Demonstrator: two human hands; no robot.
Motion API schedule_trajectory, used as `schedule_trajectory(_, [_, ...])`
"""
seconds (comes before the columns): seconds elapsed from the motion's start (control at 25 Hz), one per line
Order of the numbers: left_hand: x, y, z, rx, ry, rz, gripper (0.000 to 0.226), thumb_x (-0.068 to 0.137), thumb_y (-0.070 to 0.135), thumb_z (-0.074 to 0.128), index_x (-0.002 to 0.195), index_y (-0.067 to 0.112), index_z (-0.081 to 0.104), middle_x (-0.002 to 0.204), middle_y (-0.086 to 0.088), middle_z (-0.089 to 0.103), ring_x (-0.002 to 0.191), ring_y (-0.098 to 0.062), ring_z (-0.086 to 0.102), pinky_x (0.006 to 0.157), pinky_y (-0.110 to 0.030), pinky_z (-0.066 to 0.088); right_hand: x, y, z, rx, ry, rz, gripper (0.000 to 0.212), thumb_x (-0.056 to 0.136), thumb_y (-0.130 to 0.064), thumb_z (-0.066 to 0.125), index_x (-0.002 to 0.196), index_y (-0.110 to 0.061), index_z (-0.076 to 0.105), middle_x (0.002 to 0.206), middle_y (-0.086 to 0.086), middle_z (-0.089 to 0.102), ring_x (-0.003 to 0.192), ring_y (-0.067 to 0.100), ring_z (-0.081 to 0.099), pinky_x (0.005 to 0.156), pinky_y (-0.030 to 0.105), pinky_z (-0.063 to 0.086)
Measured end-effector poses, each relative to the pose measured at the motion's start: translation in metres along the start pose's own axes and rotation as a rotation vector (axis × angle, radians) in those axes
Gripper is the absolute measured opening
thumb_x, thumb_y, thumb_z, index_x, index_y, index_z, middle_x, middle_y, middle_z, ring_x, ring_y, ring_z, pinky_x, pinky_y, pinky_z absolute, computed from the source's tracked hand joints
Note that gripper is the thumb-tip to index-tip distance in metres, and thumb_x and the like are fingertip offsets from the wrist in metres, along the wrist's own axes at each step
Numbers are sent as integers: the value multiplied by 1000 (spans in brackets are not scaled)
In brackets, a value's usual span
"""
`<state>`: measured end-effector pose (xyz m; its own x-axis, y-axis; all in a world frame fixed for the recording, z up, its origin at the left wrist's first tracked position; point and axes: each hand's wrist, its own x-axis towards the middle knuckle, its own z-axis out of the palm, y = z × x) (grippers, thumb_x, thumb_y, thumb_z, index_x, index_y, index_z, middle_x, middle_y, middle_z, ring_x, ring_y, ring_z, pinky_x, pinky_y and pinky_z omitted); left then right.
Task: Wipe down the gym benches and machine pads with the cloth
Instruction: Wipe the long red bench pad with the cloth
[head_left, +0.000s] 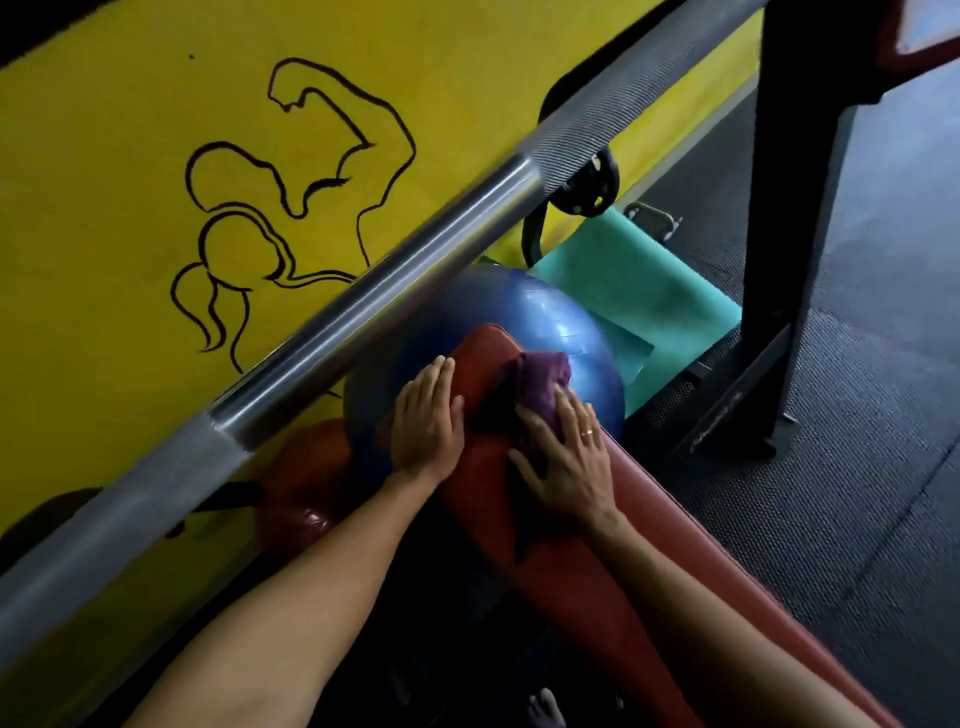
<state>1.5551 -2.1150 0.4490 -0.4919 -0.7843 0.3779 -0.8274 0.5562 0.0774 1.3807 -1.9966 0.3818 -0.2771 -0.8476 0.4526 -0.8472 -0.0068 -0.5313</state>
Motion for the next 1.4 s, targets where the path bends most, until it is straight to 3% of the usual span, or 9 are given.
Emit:
schedule_trajectory(0.16, [-4,0,6,98,47,35,54,105,32,43,153,6,38,156,-13,41,143,-28,42,115,-46,36,61,-25,7,91,0,292,63,89,-57,60,146,-33,49,152,20,42,140,40,38,114,54,35])
schedule_trajectory(0.32, [-7,-2,8,136,67,26,52,106,31,39,152,6,40,157,-11,41,142,-26,44,113,-45,39,119,-47,7,100,-120,275,65,86,-70,52,145,-42,43,148,11,41,123,38,49,100,47,46])
schedule_trajectory(0.44, [-4,3,1,115,19,12,54,106,32,39,153,6,37,157,-12,40,141,-29,44,112,-47,38,94,-20,-8,55,-104,335,62,83,-70,57,137,-40,51,129,5,55,105,36,60,84,43,51])
schedule_trajectory(0.6, [-1,9,-5,85,-9,-8,55,106,32,37,153,5,37,157,-13,41,140,-31,44,112,-48,37,21,24,-21,18,-80,503,57,81,-71,54,124,-33,59,110,6,58,96,35,61,78,42,51])
schedule_trajectory(0.92, [-2,9,-7,111,-29,-26,55,105,32,36,153,6,36,156,-13,41,139,-30,45,111,-47,39,95,-33,3,74,21,557,40,87,-52,59,118,-27,63,119,15,58,95,39,57,79,44,48])
schedule_trajectory(1.04, [-2,10,-7,82,-12,-12,54,103,28,43,153,5,38,155,-13,42,138,-31,45,111,-47,38,56,-12,1,32,78,480,41,89,-46,58,121,-23,63,119,16,59,97,39,58,81,45,47])
schedule_trajectory(1.12, [-2,10,-7,80,-5,-2,55,103,27,44,153,5,38,155,-14,43,139,-31,45,112,-47,37,9,9,-6,-11,125,505,41,89,-44,57,122,-20,63,120,18,58,102,40,57,88,46,45])
schedule_trajectory(1.28, [-1,11,-5,53,-11,-7,54,104,27,41,153,6,37,156,-13,42,140,-30,44,113,-47,35,0,-1,1,51,209,842,36,90,-42,57,117,-19,64,127,23,55,122,45,48,108,51,40])
schedule_trajectory(1.4, [-1,6,-4,62,-19,-1,53,105,29,38,152,6,38,155,-13,44,139,-30,46,111,-47,39,44,-58,20,129,268,752,33,92,-38,57,118,-19,66,139,25,51,135,45,42,118,52,31])
